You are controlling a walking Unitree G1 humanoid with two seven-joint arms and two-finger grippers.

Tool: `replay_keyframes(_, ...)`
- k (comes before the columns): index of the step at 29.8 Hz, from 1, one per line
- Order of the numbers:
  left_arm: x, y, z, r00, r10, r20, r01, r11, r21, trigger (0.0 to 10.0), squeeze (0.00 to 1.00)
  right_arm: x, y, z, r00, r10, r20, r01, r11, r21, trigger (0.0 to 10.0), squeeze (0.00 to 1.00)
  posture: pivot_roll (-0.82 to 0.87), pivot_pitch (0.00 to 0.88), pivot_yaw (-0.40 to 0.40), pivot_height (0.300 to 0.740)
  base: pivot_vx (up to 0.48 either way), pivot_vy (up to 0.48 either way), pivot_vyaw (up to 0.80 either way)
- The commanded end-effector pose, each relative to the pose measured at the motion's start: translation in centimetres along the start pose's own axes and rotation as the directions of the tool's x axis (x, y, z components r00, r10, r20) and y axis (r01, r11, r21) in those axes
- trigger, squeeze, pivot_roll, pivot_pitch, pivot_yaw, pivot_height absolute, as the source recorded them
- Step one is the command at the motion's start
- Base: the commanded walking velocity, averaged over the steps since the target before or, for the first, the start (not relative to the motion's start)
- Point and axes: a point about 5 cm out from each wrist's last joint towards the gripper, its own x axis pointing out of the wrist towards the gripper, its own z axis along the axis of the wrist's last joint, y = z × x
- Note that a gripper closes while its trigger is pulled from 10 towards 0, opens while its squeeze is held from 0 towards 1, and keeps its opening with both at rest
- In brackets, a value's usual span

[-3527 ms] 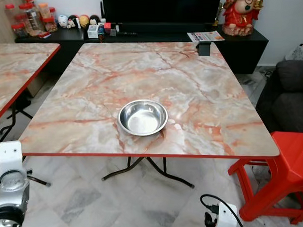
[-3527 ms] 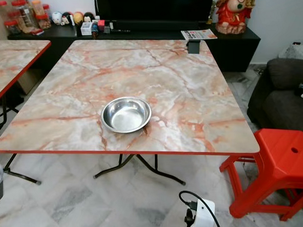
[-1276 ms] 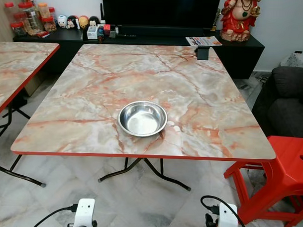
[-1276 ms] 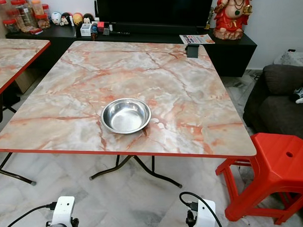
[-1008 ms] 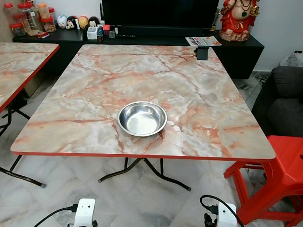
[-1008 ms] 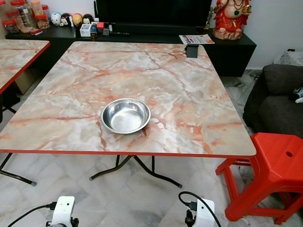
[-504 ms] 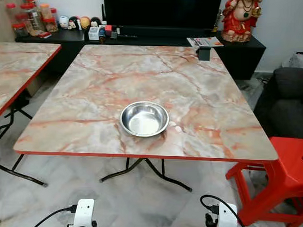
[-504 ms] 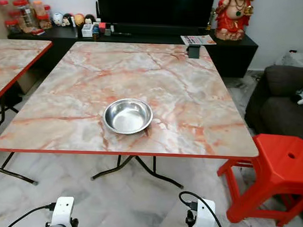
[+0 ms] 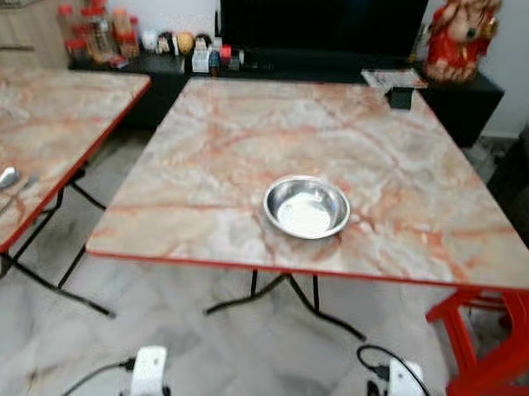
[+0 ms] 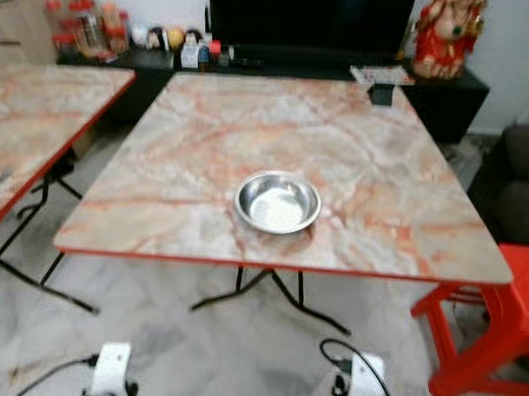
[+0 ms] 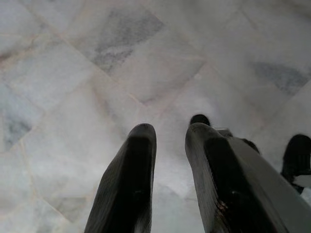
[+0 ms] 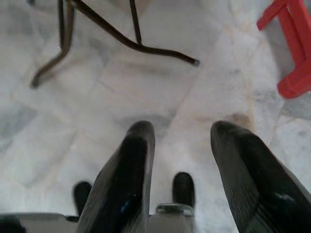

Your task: Setting the table

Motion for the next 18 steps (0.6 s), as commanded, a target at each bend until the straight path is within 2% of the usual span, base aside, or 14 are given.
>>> replay_keyframes(1, 0.04, -0.05, 0.23, 1.000, 0.003, 0.004, -0.003, 1.000, -0.001, 10.0, 0.00, 0.05, 0.04, 0.13, 1.000, 0.002, 0.000, -0.002, 1.000, 0.004, 10.0, 0.00, -0.01, 0.000, -0.008, 0.740, 0.000, 0.390, 0.00)
replay_keyframes(18, 0.07, 0.06, 0.55, 1.000, 0.004, 0.013, -0.005, 1.000, 0.015, 10.0, 0.00, 0.02, 0.14, -0.01, 1.000, -0.001, -0.003, 0.001, 1.000, 0.009, 10.0, 0.00, 0.00, 0.000, 0.000, 0.740, 0.000, 0.389, 0.00)
